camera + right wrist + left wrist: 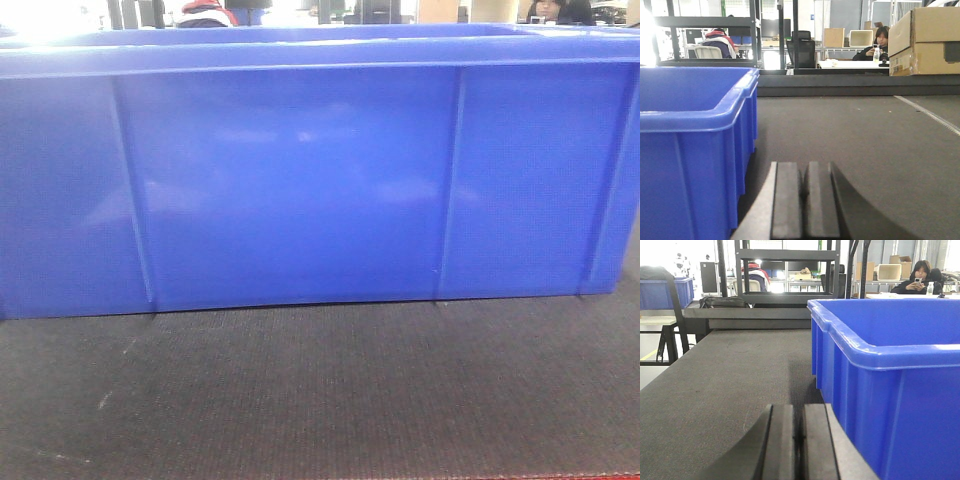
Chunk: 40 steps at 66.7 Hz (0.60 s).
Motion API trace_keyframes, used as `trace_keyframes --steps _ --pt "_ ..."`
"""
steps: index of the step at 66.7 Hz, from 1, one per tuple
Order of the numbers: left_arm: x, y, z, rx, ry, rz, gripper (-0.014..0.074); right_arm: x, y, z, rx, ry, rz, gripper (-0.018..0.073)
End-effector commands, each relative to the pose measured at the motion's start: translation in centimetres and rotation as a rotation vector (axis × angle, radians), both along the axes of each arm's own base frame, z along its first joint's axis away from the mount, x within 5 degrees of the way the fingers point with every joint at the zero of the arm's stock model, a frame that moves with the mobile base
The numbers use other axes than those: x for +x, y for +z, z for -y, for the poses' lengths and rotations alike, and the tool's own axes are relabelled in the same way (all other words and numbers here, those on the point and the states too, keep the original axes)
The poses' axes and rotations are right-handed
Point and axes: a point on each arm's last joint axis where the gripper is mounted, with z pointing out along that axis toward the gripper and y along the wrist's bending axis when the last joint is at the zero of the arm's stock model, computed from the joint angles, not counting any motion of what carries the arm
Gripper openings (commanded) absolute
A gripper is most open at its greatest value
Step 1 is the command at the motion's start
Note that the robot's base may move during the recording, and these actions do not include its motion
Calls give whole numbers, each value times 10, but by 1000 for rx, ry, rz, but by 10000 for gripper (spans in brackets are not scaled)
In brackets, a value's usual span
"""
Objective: Move blue bin to conveyor side
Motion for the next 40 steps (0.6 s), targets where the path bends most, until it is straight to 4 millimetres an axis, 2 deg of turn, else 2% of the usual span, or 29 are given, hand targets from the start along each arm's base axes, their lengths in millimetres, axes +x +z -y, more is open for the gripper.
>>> trace_keyframes --steps 1,40 --pt "-1 2 0 -3 -4 25 2 0 2 0 -25 -3 19 -88" --pt "-1 2 0 -3 -4 25 2 0 2 0 -25 -3 19 -88"
